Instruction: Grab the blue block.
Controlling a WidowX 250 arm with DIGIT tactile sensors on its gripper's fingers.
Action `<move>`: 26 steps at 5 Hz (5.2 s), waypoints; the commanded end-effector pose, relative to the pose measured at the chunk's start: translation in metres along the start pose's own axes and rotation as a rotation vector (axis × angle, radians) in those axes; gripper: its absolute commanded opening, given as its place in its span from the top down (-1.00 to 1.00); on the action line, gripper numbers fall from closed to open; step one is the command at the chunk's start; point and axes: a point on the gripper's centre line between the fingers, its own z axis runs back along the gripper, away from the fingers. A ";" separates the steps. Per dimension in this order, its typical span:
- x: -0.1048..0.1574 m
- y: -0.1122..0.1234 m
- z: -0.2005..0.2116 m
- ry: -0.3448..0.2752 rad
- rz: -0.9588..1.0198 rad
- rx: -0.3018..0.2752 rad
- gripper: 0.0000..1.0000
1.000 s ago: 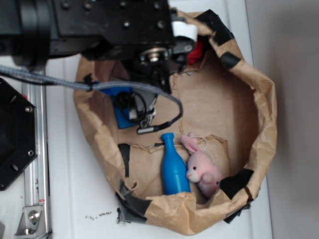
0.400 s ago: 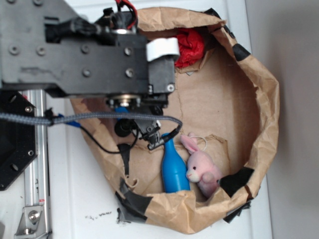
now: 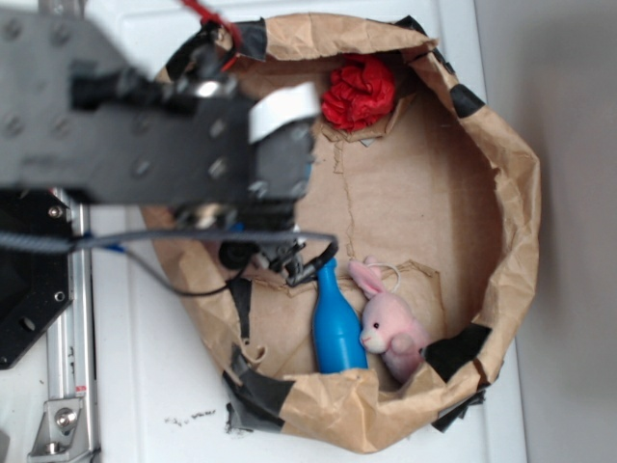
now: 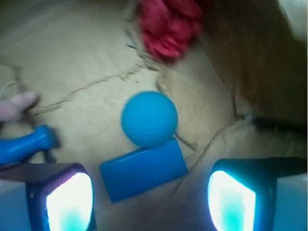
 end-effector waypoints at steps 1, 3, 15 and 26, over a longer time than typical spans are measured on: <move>-0.007 -0.023 -0.036 -0.067 0.191 -0.008 -1.00; 0.005 -0.015 -0.052 -0.053 0.194 -0.102 -1.00; -0.002 -0.005 -0.033 -0.020 -0.691 -0.027 -1.00; 0.006 0.034 -0.041 0.144 -0.773 -0.039 -1.00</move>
